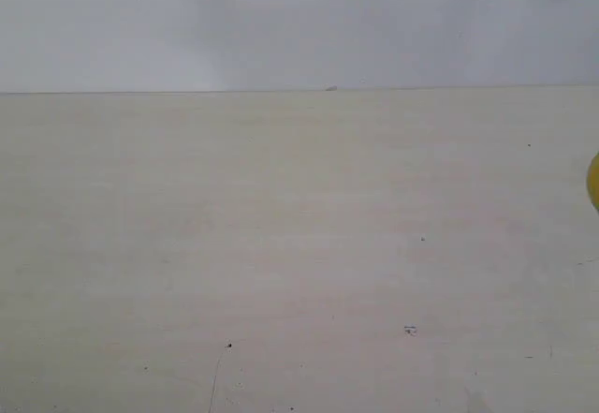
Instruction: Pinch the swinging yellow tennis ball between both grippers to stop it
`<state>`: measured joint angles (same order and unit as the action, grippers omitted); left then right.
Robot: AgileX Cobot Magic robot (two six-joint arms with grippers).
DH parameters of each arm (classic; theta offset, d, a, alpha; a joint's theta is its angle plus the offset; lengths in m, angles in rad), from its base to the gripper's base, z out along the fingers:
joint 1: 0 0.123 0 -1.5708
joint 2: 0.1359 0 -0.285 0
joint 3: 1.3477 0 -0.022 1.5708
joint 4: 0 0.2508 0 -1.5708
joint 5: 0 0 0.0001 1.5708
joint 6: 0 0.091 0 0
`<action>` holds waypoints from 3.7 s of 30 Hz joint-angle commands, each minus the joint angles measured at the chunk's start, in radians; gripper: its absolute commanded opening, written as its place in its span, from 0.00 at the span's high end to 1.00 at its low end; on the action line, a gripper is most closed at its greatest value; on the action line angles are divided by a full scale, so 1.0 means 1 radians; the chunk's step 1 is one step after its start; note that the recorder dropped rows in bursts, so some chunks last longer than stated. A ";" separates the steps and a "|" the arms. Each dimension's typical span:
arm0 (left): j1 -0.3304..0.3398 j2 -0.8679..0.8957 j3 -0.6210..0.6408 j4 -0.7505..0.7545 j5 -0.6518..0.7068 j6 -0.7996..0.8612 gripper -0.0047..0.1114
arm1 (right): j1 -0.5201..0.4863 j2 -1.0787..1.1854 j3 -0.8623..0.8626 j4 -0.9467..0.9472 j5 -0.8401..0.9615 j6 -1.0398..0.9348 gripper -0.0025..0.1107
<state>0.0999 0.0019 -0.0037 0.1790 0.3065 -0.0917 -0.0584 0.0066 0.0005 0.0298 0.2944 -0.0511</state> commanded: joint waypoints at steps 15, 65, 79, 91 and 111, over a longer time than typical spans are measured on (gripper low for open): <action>-0.006 -0.002 0.004 -0.049 -0.607 -0.051 0.92 | -0.001 -0.007 0.000 -0.010 -0.674 0.256 0.98; -0.006 1.117 -0.216 1.089 -1.528 -0.714 0.92 | 0.037 1.117 -0.354 -1.356 -1.515 1.191 0.98; -0.163 1.181 -0.211 1.093 -1.528 -0.571 0.92 | 0.231 1.157 -0.354 -1.340 -1.355 1.100 0.98; -0.180 1.198 -0.211 1.100 -1.528 -0.557 0.92 | 0.231 1.157 -0.352 -1.388 -1.475 1.091 0.98; -0.333 1.198 -0.240 0.946 -1.528 -0.500 0.92 | 0.233 1.157 -0.351 -1.388 -1.515 1.095 0.98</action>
<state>-0.2278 1.1968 -0.2222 1.1448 -1.2115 -0.5890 0.1699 1.1612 -0.3475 -1.3564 -1.2111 1.0498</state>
